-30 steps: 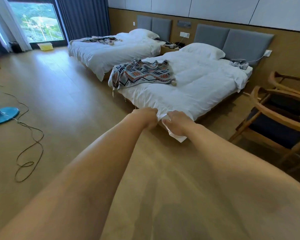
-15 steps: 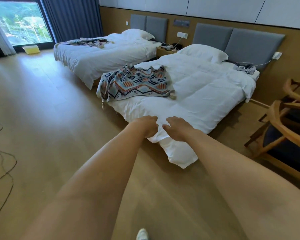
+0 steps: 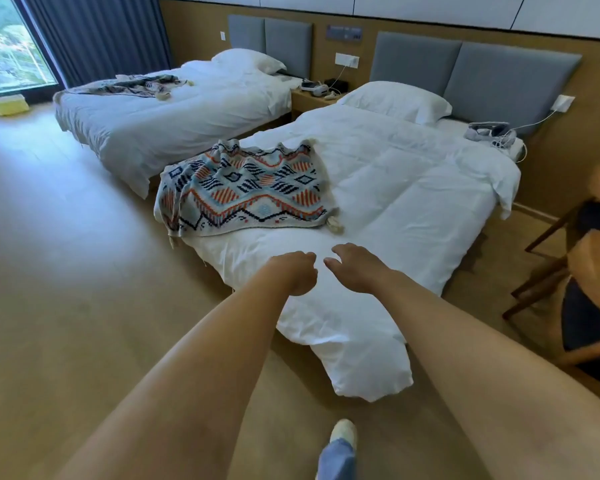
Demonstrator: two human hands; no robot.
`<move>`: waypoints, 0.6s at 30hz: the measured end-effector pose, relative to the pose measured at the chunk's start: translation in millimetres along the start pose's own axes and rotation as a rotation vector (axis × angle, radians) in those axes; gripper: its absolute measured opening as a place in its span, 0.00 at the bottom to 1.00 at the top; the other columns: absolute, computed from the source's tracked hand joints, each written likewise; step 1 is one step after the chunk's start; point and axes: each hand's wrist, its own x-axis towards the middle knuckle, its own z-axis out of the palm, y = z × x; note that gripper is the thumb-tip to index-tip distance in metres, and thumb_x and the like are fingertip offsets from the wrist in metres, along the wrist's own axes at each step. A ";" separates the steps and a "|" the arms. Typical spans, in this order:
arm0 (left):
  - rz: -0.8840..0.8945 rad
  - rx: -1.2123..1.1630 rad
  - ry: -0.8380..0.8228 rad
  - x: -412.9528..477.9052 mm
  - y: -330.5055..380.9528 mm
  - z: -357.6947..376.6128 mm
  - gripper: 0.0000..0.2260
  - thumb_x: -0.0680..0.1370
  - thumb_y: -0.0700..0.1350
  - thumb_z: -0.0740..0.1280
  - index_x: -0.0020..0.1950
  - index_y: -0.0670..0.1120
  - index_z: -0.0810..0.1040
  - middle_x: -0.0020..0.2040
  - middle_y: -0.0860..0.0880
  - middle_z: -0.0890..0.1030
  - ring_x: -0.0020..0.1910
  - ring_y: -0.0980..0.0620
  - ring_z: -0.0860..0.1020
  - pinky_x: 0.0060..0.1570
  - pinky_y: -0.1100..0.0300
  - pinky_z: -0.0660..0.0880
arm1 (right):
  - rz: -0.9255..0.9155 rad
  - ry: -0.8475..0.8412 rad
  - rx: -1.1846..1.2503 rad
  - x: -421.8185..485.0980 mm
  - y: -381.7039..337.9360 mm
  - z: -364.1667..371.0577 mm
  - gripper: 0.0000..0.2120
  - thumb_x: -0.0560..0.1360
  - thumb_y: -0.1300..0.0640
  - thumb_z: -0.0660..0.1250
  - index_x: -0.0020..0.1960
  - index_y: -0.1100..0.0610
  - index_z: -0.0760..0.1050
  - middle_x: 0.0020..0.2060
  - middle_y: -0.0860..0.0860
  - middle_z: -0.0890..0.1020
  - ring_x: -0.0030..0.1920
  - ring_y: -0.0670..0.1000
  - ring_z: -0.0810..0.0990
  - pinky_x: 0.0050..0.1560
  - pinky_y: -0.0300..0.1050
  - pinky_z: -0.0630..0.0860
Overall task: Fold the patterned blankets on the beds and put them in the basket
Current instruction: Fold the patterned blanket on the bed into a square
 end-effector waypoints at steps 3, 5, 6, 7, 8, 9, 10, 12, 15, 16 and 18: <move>-0.009 -0.002 0.013 66.3 -1.3 -13.6 0.21 0.82 0.50 0.50 0.74 0.46 0.57 0.73 0.45 0.63 0.70 0.43 0.64 0.68 0.48 0.63 | 0.007 0.003 0.004 62.5 29.6 -14.7 0.24 0.80 0.47 0.52 0.70 0.60 0.62 0.70 0.58 0.66 0.68 0.58 0.65 0.65 0.52 0.64; -0.026 -0.013 0.016 112.3 -0.3 -26.4 0.22 0.81 0.51 0.51 0.75 0.46 0.56 0.74 0.45 0.61 0.71 0.44 0.63 0.68 0.49 0.62 | 0.004 0.008 0.018 107.0 49.9 -29.1 0.24 0.80 0.48 0.52 0.70 0.61 0.63 0.71 0.59 0.65 0.68 0.58 0.66 0.63 0.51 0.65; -0.033 -0.020 0.014 134.7 0.6 -33.7 0.22 0.81 0.51 0.51 0.75 0.47 0.55 0.75 0.46 0.61 0.72 0.44 0.62 0.69 0.49 0.61 | 0.004 0.007 0.027 129.1 59.8 -37.0 0.23 0.80 0.49 0.52 0.69 0.61 0.64 0.70 0.59 0.66 0.66 0.58 0.68 0.62 0.51 0.66; -0.034 -0.031 0.010 156.7 1.0 -40.4 0.23 0.81 0.51 0.51 0.75 0.47 0.54 0.75 0.46 0.60 0.72 0.44 0.62 0.68 0.50 0.60 | 0.004 0.002 0.034 150.6 69.5 -44.5 0.22 0.79 0.49 0.52 0.67 0.62 0.65 0.68 0.60 0.68 0.64 0.59 0.69 0.59 0.50 0.67; -0.029 -0.051 0.008 173.7 0.7 -44.4 0.24 0.81 0.51 0.52 0.76 0.49 0.53 0.75 0.46 0.61 0.71 0.44 0.62 0.67 0.50 0.61 | 0.006 -0.004 0.037 167.3 77.7 -49.5 0.21 0.79 0.50 0.52 0.65 0.62 0.67 0.66 0.60 0.70 0.62 0.59 0.71 0.57 0.50 0.68; -0.023 -0.075 0.007 193.3 0.5 -48.3 0.24 0.81 0.51 0.53 0.76 0.50 0.51 0.74 0.45 0.62 0.70 0.43 0.64 0.65 0.50 0.63 | 0.009 -0.014 0.041 186.6 86.3 -55.0 0.20 0.79 0.50 0.53 0.64 0.61 0.67 0.65 0.60 0.71 0.61 0.59 0.71 0.56 0.49 0.68; -0.017 -0.091 0.008 211.0 0.4 -51.4 0.25 0.81 0.51 0.54 0.76 0.50 0.50 0.73 0.45 0.63 0.69 0.42 0.66 0.64 0.51 0.65 | 0.015 -0.020 0.044 205.1 94.6 -59.6 0.20 0.79 0.50 0.53 0.65 0.61 0.67 0.66 0.60 0.71 0.62 0.59 0.71 0.58 0.50 0.68; -0.012 -0.099 -0.010 243.2 -2.5 -53.9 0.26 0.80 0.51 0.55 0.76 0.50 0.49 0.73 0.44 0.65 0.68 0.42 0.67 0.62 0.51 0.66 | 0.032 -0.044 0.061 239.5 108.7 -63.8 0.22 0.79 0.50 0.54 0.68 0.60 0.64 0.67 0.60 0.69 0.64 0.59 0.69 0.60 0.50 0.67; -0.038 -0.085 -0.061 288.2 -13.7 -53.8 0.26 0.80 0.52 0.56 0.76 0.49 0.51 0.73 0.44 0.64 0.68 0.42 0.67 0.62 0.50 0.66 | 0.040 -0.096 0.070 285.8 123.4 -62.8 0.23 0.79 0.49 0.54 0.70 0.60 0.63 0.69 0.60 0.68 0.66 0.59 0.68 0.62 0.50 0.66; -0.048 -0.080 -0.077 305.5 -18.3 -53.6 0.26 0.80 0.52 0.56 0.75 0.49 0.52 0.73 0.44 0.65 0.68 0.42 0.67 0.63 0.50 0.66 | 0.045 -0.110 0.073 302.4 128.1 -61.7 0.23 0.79 0.49 0.54 0.70 0.60 0.63 0.69 0.60 0.67 0.66 0.59 0.68 0.62 0.50 0.66; -0.053 -0.073 -0.111 337.1 -27.5 -52.3 0.26 0.80 0.53 0.57 0.75 0.47 0.55 0.72 0.44 0.65 0.68 0.42 0.67 0.63 0.49 0.67 | 0.054 -0.134 0.080 332.4 136.1 -58.2 0.23 0.80 0.49 0.54 0.70 0.60 0.63 0.69 0.60 0.67 0.67 0.59 0.67 0.63 0.50 0.65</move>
